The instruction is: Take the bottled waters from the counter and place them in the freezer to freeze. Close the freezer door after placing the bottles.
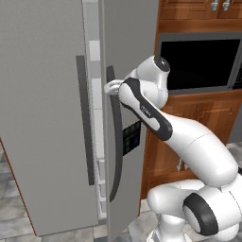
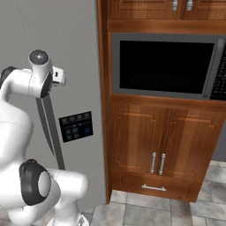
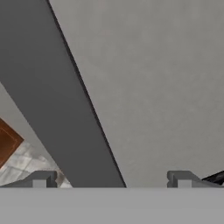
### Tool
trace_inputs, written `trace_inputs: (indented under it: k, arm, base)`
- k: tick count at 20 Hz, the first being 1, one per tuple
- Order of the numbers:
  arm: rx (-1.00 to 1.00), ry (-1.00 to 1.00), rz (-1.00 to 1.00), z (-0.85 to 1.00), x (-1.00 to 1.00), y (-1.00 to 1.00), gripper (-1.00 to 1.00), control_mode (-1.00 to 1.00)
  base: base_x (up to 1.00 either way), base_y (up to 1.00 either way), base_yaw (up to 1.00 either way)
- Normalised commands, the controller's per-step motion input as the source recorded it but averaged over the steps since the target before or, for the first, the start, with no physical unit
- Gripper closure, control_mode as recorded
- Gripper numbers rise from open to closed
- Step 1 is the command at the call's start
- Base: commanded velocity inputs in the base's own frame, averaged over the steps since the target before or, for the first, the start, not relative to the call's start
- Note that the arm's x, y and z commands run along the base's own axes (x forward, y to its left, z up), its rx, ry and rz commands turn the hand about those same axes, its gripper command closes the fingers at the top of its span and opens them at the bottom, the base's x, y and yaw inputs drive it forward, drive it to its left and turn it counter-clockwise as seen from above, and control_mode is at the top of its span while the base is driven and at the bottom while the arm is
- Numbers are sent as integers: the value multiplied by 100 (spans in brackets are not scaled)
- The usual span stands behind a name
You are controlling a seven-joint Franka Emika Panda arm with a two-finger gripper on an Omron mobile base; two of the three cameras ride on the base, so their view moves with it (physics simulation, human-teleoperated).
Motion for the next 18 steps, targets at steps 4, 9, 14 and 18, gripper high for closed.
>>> trace_inputs:
  k: [4, 9, 14, 18]
  arm:
    - [-2, 0, 0, 0, 33, 16, -100, -100]
    - [-4, 0, 0, 0, 33, 11, -100, -100]
    - [-4, -3, 0, 0, 34, 12, -100, -100]
    - [-4, -4, -1, 0, 31, 9, -100, -100]
  base:
    - [0, 0, 0]
    - [0, 0, 0]
    - [0, 0, 0]
    - [0, 0, 0]
